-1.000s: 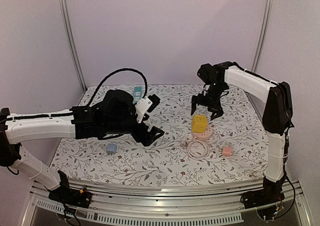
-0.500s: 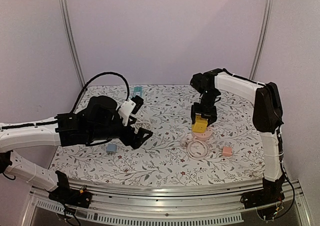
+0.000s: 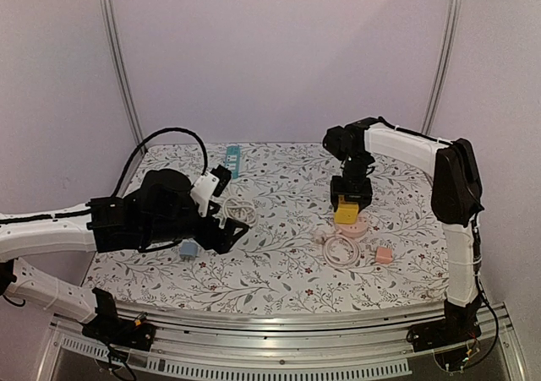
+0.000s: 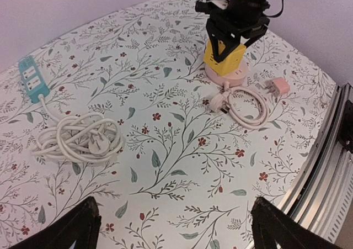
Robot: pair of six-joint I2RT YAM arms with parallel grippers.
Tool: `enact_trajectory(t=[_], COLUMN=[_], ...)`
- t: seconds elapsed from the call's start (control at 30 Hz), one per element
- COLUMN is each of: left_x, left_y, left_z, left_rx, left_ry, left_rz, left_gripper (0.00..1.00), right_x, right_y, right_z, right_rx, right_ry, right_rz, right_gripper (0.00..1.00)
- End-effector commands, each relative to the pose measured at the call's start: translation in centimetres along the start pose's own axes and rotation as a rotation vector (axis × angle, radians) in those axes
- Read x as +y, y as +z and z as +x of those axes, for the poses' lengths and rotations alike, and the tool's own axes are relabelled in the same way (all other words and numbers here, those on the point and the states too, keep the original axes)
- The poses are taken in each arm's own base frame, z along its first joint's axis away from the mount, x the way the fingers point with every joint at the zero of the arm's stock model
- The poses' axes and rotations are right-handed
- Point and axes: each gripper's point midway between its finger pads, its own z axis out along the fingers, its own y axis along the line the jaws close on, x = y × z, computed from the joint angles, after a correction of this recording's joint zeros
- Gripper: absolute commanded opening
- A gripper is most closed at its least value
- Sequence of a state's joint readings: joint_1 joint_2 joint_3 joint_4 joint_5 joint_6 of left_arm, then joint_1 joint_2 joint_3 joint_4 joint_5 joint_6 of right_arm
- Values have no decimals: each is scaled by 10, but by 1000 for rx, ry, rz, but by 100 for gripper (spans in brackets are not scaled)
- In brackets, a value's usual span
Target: Insert the plug
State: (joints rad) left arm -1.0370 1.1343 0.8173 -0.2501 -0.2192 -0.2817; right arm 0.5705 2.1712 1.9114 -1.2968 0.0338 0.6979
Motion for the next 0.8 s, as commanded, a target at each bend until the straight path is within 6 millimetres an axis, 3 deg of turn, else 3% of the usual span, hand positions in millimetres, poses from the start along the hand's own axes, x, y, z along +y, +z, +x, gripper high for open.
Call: enact_trajectory(t=[0.0, 0.33, 0.77], left_x=[0, 2, 8], left_y=[-2, -3, -4], left_z=[8, 14, 25], left_rx=[11, 9, 14], left_ry=[-15, -25, -21], left_rz=[-10, -19, -39], left_gripper=[95, 95, 95], right_x=[-50, -55, -59], right_y=[10, 26, 76], right_z=[18, 24, 52], right_rx=[53, 76, 177], right_ry=[-10, -46, -78], right_rz=[188, 251, 279], right_gripper=[43, 23, 6])
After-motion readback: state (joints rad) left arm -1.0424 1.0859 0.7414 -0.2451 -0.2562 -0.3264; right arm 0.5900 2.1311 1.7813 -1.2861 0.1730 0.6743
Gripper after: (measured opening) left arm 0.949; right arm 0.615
